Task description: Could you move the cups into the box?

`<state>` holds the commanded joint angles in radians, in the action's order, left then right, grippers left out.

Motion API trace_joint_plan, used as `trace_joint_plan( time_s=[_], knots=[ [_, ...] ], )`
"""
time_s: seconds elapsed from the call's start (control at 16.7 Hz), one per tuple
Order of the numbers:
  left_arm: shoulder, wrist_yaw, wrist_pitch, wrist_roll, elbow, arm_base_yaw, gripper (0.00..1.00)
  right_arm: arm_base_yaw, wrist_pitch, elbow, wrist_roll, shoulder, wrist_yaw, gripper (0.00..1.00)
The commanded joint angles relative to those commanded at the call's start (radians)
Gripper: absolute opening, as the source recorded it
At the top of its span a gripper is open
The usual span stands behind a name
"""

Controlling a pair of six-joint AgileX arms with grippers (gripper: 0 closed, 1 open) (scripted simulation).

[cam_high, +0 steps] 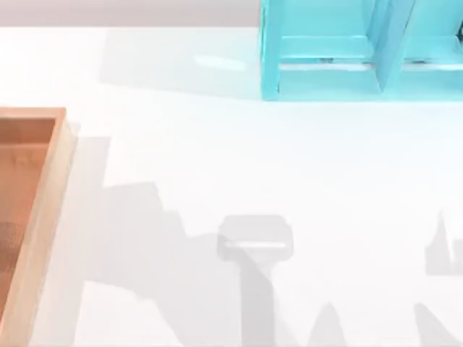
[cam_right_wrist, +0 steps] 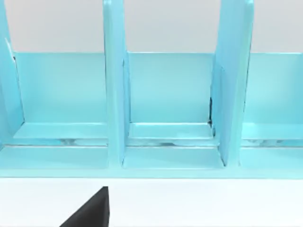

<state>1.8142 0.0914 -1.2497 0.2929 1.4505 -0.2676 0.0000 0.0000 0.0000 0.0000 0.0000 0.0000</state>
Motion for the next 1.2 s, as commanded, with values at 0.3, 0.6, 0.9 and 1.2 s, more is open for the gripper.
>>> trace_joint_plan(
  time_s=[0.3, 0.6, 0.9, 1.2],
  knots=[
    [0.000, 0.000, 0.000, 0.000, 0.000, 0.000, 1.00, 0.000, 0.000, 0.000, 0.000, 0.000, 0.000, 1.00],
    [0.003, 0.001, -0.036, 0.000, 0.039, 0.002, 1.00, 0.000, 0.000, 0.000, 0.000, 0.000, 0.000, 1.00],
    [0.022, 0.000, -0.230, -0.002, 0.255, 0.003, 1.00, 0.000, 0.000, 0.000, 0.000, 0.000, 0.000, 1.00],
    [0.031, 0.000, -0.398, -0.004, 0.431, 0.006, 1.00, 0.000, 0.000, 0.000, 0.000, 0.000, 0.000, 1.00]
  ],
)
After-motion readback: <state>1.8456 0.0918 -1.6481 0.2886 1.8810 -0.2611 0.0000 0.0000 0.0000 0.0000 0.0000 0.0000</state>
